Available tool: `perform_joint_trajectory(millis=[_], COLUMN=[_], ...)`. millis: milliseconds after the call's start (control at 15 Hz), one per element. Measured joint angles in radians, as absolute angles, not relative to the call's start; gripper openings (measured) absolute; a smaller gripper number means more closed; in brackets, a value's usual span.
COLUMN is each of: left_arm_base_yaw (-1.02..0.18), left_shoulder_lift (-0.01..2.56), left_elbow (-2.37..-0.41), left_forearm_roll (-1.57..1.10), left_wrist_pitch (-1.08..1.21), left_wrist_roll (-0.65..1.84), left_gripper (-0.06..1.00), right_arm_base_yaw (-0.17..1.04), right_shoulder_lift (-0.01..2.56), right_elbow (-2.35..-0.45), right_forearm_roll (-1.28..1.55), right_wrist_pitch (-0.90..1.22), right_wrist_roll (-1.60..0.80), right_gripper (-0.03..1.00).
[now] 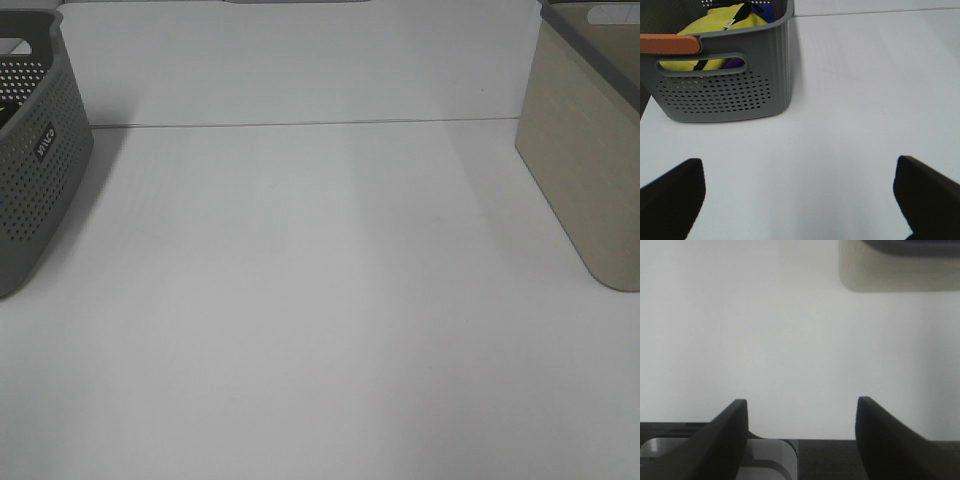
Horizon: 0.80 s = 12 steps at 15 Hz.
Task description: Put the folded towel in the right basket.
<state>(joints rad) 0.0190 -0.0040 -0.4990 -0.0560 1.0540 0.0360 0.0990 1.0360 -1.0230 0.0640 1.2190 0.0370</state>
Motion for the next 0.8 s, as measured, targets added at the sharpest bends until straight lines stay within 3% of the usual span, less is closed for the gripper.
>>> perform_joint_trajectory(millis=[400,800], left_arm_base_yaw=[0.019,0.019], left_shoulder_lift=[-0.004,-0.004], left_elbow=[-0.499,-0.499], left_forearm_roll=[-0.056,-0.056], left_wrist_pitch=[1.054,1.054], left_wrist_roll=[0.036,0.036], left_gripper=[0.97,0.97], right_arm_base_yaw=[0.099,0.099], right_shoulder_lift=[0.498,0.121], right_elbow=[-0.652,-0.557], right_forearm_roll=[0.063,0.056], right_wrist_pitch=[1.222,1.210], right_wrist_roll=[0.028,0.018], right_gripper=[0.60,0.60])
